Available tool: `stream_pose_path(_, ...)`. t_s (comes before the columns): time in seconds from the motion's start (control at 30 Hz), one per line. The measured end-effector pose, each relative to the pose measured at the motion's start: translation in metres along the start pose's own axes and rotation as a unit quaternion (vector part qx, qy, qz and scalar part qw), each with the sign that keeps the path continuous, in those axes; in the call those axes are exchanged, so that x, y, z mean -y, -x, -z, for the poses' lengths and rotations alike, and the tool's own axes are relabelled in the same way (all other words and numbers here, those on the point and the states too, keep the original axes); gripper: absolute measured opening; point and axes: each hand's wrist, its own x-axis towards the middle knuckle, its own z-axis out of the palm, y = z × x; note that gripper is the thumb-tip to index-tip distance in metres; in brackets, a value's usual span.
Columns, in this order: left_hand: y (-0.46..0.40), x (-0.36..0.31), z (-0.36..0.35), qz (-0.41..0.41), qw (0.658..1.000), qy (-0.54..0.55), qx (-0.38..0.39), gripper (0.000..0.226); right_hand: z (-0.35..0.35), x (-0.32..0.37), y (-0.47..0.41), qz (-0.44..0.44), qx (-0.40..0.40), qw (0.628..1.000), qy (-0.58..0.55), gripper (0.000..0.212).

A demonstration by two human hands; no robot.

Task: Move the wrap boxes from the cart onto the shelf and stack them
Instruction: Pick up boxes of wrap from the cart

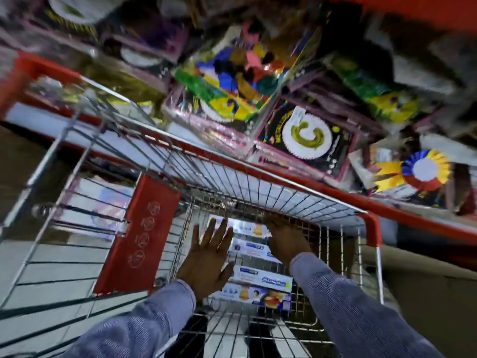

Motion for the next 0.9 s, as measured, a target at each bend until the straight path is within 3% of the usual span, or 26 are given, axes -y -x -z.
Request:
stream_pose_path(0.17, -0.031, 0.012, -0.063, -0.084, 0.995, -0.001, 0.044, 0.058, -0.047, -0.007, -0.059, -0.021, 0.058, 0.998, 0.024, 0.068)
stream_pose_path(0.37, -0.062, 0.011, -0.11, -0.116, 0.986, 0.037, 0.11, 0.071, -0.063, -0.015, -0.087, 0.009, 0.072, 0.995, 0.069, 0.063)
stream_pose_path(0.57, -0.083, -0.005, -0.13, -0.105, 0.991, -0.021, 0.075, 0.062, -0.035, -0.023, -0.069, 0.016, -0.017, 0.996, 0.083, 0.056)
stream_pose_path(0.7, -0.09, -0.011, -0.121, -0.092, 0.993, 0.018, 0.077, 0.048, -0.009, -0.02, -0.047, 0.038, -0.052, 0.995, 0.074, 0.05)
stream_pose_path(0.9, -0.068, -0.005, -0.056, -0.09, 0.993, 0.038, 0.066, 0.06, 0.062, 0.002, -0.002, 0.065, -0.098, 0.993, 0.03, 0.049)
